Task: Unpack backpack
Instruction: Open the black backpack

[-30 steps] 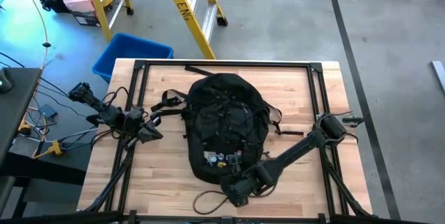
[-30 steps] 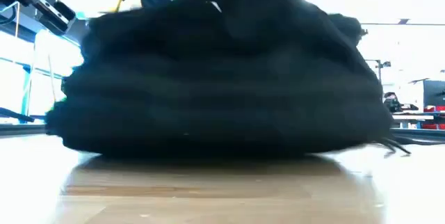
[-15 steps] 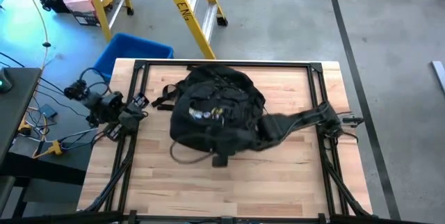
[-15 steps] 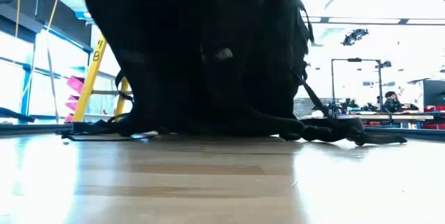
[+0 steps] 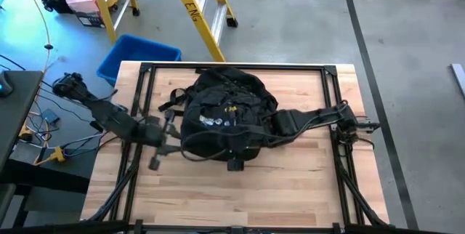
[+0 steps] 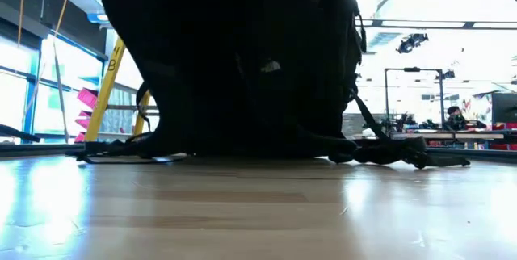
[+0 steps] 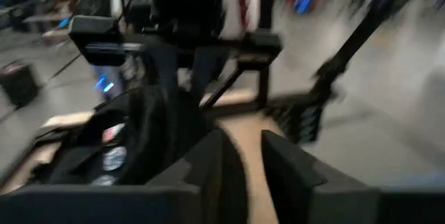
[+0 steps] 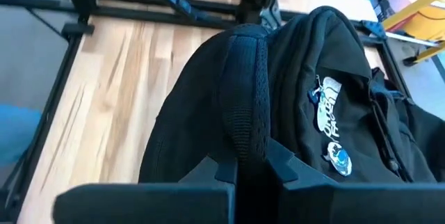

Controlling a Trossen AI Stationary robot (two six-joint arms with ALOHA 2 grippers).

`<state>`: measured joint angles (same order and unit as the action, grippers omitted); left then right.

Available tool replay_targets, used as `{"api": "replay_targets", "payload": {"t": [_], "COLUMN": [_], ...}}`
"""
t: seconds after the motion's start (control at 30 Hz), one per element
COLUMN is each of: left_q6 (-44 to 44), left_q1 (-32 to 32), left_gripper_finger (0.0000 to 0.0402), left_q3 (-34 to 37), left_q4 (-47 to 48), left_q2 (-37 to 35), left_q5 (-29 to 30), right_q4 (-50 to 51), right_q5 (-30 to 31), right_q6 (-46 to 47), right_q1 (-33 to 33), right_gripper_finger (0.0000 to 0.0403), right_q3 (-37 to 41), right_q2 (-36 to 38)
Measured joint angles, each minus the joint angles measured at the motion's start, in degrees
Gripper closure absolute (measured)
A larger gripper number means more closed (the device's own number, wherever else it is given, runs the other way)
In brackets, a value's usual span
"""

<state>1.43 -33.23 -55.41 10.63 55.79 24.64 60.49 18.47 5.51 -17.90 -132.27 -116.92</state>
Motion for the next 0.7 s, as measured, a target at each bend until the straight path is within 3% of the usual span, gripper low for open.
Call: {"api": "replay_targets", "payload": {"t": [0.17,0.33,0.5,0.7], "left_q6": [4.2,9.5,12.0,13.3], "left_q1": [0.5,0.6,0.9,1.0], "left_gripper_finger": [0.0224,0.0188,0.0189,0.0228], "left_q3": [-8.1,-12.2,-14.8,-16.0], "left_q4": [5.9,6.2,9.0,12.9], "left_q2": [11.0,18.2,22.4,24.6], "left_q5": [1.8,8.0,12.8,17.6], "right_q4": [0.6,0.6,0.8,0.7], "right_q5": [0.5,0.8,1.0,1.5], "right_q6": [0.1,0.8,2.0,2.0], "right_q1": [-1.1,-1.4,-2.1,-2.7], "right_gripper_finger": [0.0403,0.0403,0.0403,0.0403], "right_q3": [0.0,0.0,0.0,0.0], "right_q2": [-1.2,-1.7,-1.9,-1.9]}}
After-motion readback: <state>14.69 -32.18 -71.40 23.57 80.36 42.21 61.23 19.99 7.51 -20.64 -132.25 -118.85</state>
